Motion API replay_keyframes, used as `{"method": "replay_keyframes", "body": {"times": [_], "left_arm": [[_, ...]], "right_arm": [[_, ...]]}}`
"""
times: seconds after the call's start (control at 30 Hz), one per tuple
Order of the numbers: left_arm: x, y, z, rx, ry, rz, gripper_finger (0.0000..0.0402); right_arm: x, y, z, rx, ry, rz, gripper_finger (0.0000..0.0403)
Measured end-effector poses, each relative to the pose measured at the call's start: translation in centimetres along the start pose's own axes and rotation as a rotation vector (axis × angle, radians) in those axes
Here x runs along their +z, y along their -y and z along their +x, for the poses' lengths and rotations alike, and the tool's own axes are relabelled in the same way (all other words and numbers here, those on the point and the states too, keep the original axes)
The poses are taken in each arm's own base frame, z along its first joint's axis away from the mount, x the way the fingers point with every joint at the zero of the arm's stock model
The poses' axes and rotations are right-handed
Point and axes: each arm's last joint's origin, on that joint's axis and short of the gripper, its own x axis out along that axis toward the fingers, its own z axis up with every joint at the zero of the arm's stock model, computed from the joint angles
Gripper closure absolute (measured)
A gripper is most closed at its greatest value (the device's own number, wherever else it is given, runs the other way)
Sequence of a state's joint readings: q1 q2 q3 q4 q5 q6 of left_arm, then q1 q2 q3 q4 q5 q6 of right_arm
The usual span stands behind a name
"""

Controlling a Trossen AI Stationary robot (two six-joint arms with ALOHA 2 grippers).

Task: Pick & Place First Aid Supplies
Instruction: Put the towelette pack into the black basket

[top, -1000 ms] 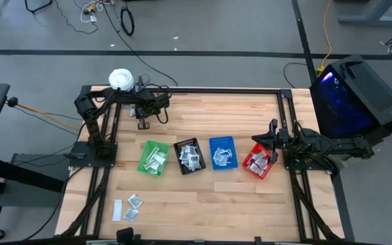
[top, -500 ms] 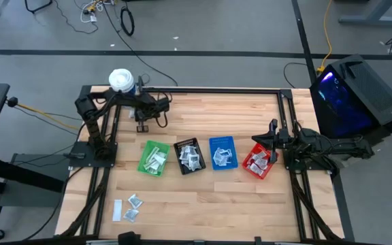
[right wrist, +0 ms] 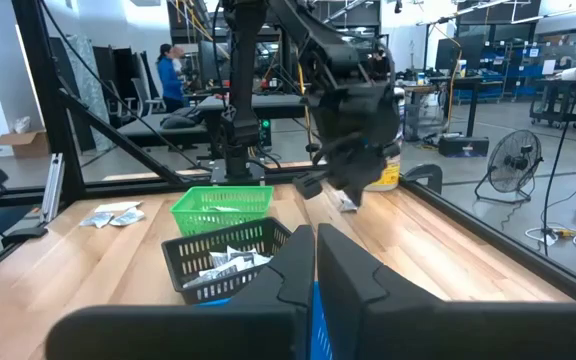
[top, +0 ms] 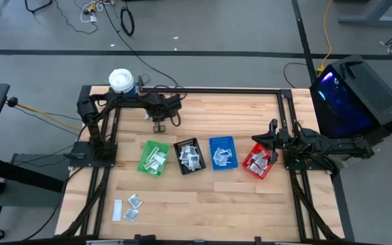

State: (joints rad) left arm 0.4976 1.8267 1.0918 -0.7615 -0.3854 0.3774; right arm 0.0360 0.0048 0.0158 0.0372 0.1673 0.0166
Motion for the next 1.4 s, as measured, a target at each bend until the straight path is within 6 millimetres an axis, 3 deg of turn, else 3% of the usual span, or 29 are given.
{"method": "replay_keyframes", "body": {"times": [0.27, 0.43, 0.53, 0.77, 1.17, 1.4], "left_arm": [[3.5, -1.7, -4.5, 0.037, 0.194, -0.067, 0.0393], [4.0, -2.8, -7.5, 0.066, 0.253, -0.021, 0.0383], [3.7, -3.1, -8.2, 0.056, 0.253, 0.052, 0.0373], [2.5, -3.3, -7.0, 0.019, 0.163, 0.082, 0.0316], [0.5, -2.6, -4.4, -0.04, 0.029, 0.067, 0.0129], [-0.5, -1.8, -2.9, -0.058, -0.022, 0.231, 0.0066]], "right_arm": [[0.0, 0.0, 0.0, 0.0, 0.0, 0.0, 0.038], [0.0, 0.0, 0.0, 0.0, 0.0, 0.0, 0.038], [0.0, 0.0, 0.0, 0.0, 0.0, 0.0, 0.038], [0.0, 0.0, 0.0, 0.0, 0.0, 0.0, 0.038], [0.0, 0.0, 0.0, 0.0, 0.0, 0.0, 0.038], [0.0, 0.0, 0.0, 0.0, -0.001, 0.0, 0.038]]}}
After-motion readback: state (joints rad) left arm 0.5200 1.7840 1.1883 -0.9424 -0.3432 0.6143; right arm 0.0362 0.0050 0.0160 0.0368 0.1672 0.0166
